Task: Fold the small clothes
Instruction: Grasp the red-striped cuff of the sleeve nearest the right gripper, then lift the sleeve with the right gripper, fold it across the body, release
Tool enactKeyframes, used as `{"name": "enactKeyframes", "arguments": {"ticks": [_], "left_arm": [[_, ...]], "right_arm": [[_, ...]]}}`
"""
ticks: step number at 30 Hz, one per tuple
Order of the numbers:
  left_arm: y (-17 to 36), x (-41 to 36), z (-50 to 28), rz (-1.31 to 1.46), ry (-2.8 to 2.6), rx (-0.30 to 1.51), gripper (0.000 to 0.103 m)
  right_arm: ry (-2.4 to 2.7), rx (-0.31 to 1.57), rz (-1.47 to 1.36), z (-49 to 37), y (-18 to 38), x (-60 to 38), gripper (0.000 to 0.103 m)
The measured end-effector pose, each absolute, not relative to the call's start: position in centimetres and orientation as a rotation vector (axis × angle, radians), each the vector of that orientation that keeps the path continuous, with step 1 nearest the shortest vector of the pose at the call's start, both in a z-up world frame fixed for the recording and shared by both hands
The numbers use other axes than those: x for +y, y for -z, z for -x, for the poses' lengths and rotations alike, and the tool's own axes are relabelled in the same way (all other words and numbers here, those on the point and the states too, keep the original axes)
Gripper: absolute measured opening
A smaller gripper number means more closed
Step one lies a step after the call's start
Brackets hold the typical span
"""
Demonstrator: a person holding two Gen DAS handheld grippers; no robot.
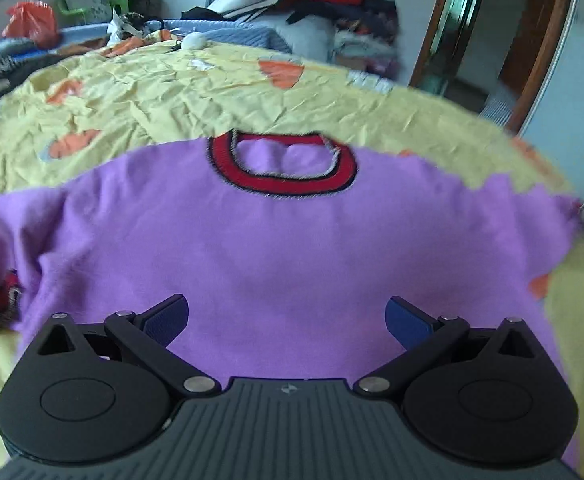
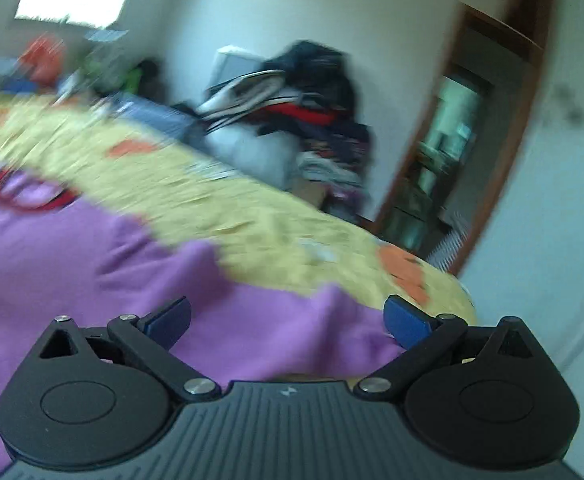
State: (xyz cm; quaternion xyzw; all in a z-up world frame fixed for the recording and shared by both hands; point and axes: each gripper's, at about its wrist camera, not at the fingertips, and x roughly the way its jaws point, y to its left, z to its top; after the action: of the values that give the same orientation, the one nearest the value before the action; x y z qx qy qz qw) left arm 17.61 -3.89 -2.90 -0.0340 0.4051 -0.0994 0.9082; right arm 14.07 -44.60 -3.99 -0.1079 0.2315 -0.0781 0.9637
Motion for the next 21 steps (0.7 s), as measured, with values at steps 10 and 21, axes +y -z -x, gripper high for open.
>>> {"name": "enactKeyframes", "arguments": {"ticks": [10,21], "left_arm": [[2.5,-1.6,-16.5,0.048,0.096,0.794,0.103],[3.5,1.4,-15.8,0.078,0.006,0.846,0.103]], "right_arm": [[0.174,0.571,0.485,-19.7,8.2,-50.6,0.103],[0.092,0.608,0.391,-21.7,8.9,-54.0,0.021]]}}
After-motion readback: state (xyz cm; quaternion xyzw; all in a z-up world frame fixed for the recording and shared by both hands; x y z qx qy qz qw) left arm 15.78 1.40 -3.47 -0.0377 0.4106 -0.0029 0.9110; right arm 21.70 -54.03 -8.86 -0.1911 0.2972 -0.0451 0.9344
